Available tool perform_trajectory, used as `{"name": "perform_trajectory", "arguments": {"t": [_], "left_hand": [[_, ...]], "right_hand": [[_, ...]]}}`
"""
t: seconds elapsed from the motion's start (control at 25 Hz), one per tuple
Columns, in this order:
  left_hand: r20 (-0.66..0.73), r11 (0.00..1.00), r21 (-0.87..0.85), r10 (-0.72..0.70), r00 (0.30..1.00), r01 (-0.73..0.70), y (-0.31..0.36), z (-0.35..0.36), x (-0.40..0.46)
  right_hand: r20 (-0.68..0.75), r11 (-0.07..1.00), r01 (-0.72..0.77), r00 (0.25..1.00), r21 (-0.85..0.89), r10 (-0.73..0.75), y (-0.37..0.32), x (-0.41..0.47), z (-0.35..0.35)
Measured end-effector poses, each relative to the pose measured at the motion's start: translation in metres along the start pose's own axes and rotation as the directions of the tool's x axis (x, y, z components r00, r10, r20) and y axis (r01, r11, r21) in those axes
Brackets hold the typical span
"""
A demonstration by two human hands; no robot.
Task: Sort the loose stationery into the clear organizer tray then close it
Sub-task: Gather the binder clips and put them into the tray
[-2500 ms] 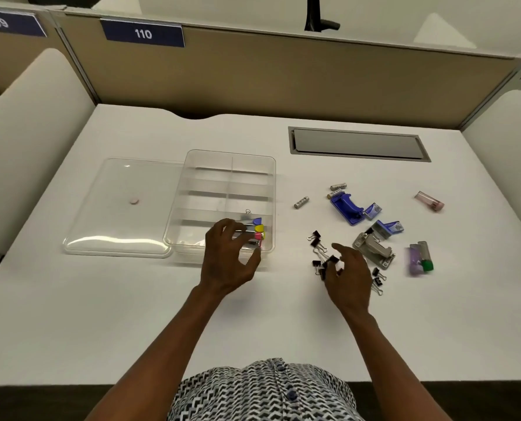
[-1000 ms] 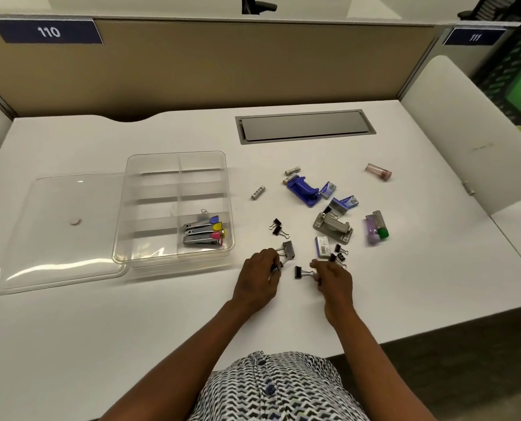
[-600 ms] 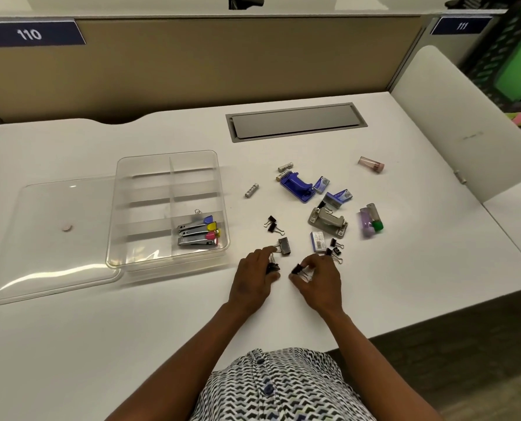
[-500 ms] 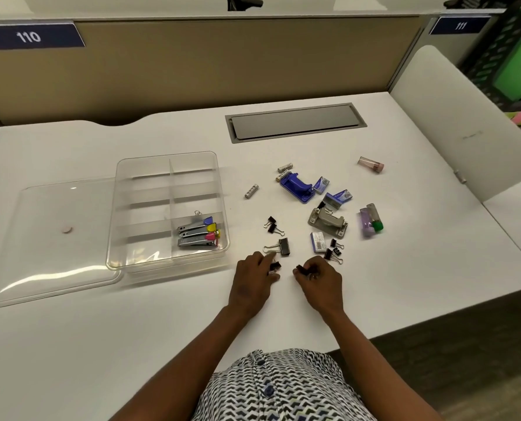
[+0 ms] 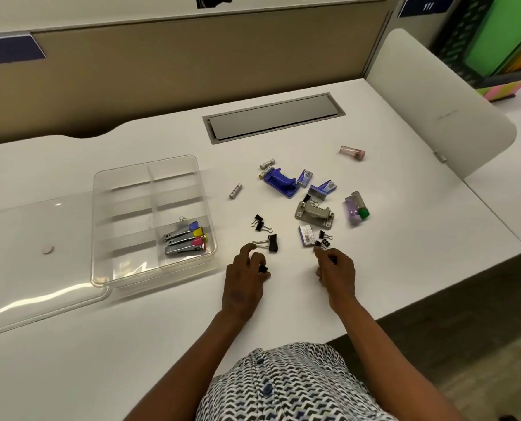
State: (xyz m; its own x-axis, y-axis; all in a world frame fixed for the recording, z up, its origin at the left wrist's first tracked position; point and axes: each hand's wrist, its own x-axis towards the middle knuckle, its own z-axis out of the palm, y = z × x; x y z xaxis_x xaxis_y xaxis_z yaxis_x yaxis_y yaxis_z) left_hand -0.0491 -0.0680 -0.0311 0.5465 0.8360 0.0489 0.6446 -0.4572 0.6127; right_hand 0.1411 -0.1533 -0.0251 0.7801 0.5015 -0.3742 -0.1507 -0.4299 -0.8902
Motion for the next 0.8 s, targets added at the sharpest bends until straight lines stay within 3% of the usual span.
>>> {"name": "perform_trajectory", "arguments": {"t": [0.16, 0.36, 0.52, 0.68, 0.8], "left_hand": [[0.011, 0.996, 0.044, 0.083, 0.997, -0.083, 0.002, -0.003, 0.003], [-0.002, 0.985, -0.163, -0.061, 0.998, 0.060, 0.012, 0.000, 0.022], [0.063, 0.998, -0.062, 0.018, 0.998, -0.014, 0.019, 0.005, 0.047], [0.144, 0.991, -0.129, 0.041, 0.989, -0.022, 0.016, 0.011, 0.056], [0.182, 0.996, -0.083, 0.058, 0.982, -0.043, 0.012, 0.014, 0.055]], "right_hand": [[-0.228, 0.940, 0.141, 0.949, -0.312, -0.219, 0.001, 0.004, -0.004], [-0.194, 0.822, 0.100, 0.949, -0.560, -0.248, 0.007, 0.015, -0.001], [-0.159, 0.791, 0.137, 0.945, -0.597, -0.284, 0.008, 0.016, 0.004], [-0.079, 0.757, 0.200, 0.946, -0.622, -0.315, 0.011, 0.017, -0.002], [0.032, 0.753, 0.275, 0.947, -0.597, -0.320, 0.009, 0.023, -0.007]]}}
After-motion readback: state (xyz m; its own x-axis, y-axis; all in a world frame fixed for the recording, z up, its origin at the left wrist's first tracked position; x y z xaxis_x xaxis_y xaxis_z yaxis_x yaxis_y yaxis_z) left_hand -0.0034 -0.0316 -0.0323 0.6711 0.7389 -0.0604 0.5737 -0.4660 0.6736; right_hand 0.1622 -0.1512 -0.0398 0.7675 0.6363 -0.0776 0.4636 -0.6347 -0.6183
